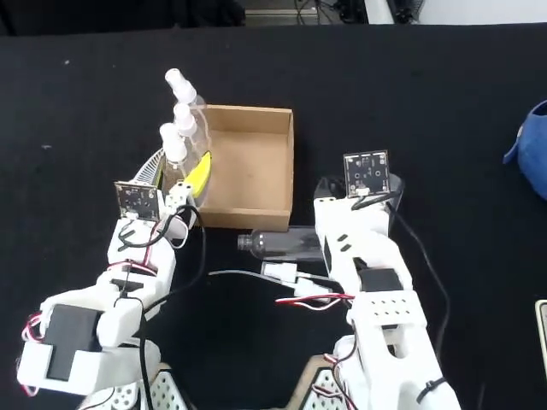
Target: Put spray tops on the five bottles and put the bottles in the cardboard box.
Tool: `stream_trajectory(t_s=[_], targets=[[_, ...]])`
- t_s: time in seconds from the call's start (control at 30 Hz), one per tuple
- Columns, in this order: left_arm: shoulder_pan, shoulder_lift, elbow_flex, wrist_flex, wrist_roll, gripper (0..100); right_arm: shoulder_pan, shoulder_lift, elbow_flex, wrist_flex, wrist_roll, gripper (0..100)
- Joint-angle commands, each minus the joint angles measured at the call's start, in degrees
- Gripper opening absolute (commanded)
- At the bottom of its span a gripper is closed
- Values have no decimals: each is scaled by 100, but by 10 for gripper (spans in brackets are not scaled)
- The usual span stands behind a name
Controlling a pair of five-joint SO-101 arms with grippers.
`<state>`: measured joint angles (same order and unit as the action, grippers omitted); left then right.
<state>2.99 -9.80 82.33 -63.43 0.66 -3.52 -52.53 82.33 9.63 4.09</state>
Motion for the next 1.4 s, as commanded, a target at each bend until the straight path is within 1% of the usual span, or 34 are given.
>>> stream_trajectory(t_s=[0.0,0.17,0.2,0.33,0.4,0.53,0.67,0.9,1.03,1.23,1.37], targets=[[101,-70,-233,-158,35,30,-70,-215,-127,-141,35,11],[57,-70,-233,-158,18,32,-70,-215,-127,-141,35,11],[48,-70,-224,-158,18,46,-70,-215,-127,-141,35,11],[110,-70,-127,-149,18,191,-70,-215,-127,-141,35,11],[110,-53,-127,-149,35,240,-70,-215,-127,-141,35,11],[48,-62,-110,-149,35,214,-70,-215,-127,-141,35,11],[92,-70,-4,-185,18,212,-70,-215,-127,-141,35,12],[48,-70,-4,-158,18,280,-70,-215,-127,-141,35,12],[40,-79,-22,-185,9,281,-70,-215,-127,-141,35,12],[-207,-105,-4,-185,9,281,-70,-215,-127,-141,35,12],[-215,-554,198,-149,9,281,-70,-215,-127,-141,35,12]])
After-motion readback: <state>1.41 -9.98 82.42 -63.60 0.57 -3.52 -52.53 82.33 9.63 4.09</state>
